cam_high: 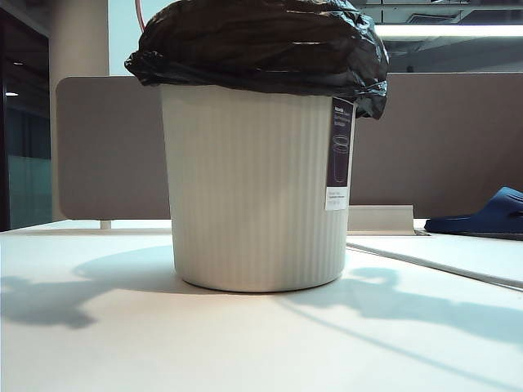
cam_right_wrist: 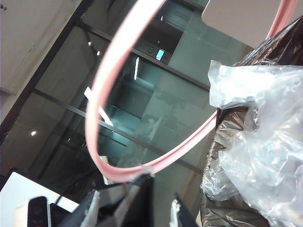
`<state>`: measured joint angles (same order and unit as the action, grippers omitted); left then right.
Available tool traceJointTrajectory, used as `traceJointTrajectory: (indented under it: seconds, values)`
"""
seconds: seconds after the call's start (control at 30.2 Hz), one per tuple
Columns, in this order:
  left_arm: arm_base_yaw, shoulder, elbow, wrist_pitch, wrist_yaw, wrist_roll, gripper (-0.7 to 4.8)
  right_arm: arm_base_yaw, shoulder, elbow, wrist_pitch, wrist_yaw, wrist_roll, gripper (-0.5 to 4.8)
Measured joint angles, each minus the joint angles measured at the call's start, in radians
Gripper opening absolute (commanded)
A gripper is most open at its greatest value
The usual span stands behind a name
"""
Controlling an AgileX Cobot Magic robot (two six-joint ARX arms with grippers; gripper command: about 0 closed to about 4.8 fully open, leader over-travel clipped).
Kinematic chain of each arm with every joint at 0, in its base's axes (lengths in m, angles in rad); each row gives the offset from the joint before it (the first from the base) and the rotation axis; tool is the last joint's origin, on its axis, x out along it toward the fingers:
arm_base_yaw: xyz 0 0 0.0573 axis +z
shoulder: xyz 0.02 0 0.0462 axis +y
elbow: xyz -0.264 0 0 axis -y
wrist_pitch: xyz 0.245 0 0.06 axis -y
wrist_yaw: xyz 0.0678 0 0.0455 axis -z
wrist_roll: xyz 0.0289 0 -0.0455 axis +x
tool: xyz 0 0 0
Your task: Open the ring lid of the trash can, pull out the black garbage bag inside, and place it on the table.
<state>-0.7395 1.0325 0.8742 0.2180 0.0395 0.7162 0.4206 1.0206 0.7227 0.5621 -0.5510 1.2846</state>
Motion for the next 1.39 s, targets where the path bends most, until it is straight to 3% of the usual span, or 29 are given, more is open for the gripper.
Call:
traceJointTrajectory:
  seconds: [0.13,0.23,0.36,0.5,0.63,0.86,0.99,1.09,1.39]
  values:
    - [0.0,0.003,0.035,0.01,-0.058,0.056,-0.06,0.0,0.0,0.0,0.003,-0.019,-0.036,1.94]
    - [0.007,0.008,0.049,0.01,-0.097,0.083,-0.06,0.0,0.0,0.0,0.037,-0.062,-0.142,1.94]
    - [0.104,0.014,0.075,0.015,-0.095,0.067,-0.06,0.0,0.0,0.0,0.084,-0.136,-0.252,1.94]
    - [0.238,0.041,0.124,0.017,0.018,-0.017,-0.06,0.0,0.0,0.0,0.103,-0.177,-0.297,1.93]
    - [0.317,0.09,0.204,-0.016,0.082,-0.035,-0.06,0.0,0.0,0.0,0.104,-0.21,-0.337,1.93]
    - [0.402,0.131,0.266,-0.033,0.092,-0.036,-0.06,-0.001,0.0,0.0,0.102,-0.255,-0.409,1.94]
    - [0.4,0.134,0.267,-0.05,0.092,-0.038,-0.06,-0.001,0.0,0.0,0.069,-0.305,-0.557,1.94]
    - [0.4,0.134,0.301,-0.12,0.092,-0.13,-0.06,-0.005,0.0,0.0,-0.061,-0.309,-0.742,1.94]
    - [0.4,0.122,0.446,-0.502,0.117,-0.325,-0.05,-0.024,0.0,0.0,-0.237,-0.24,-0.91,1.94]
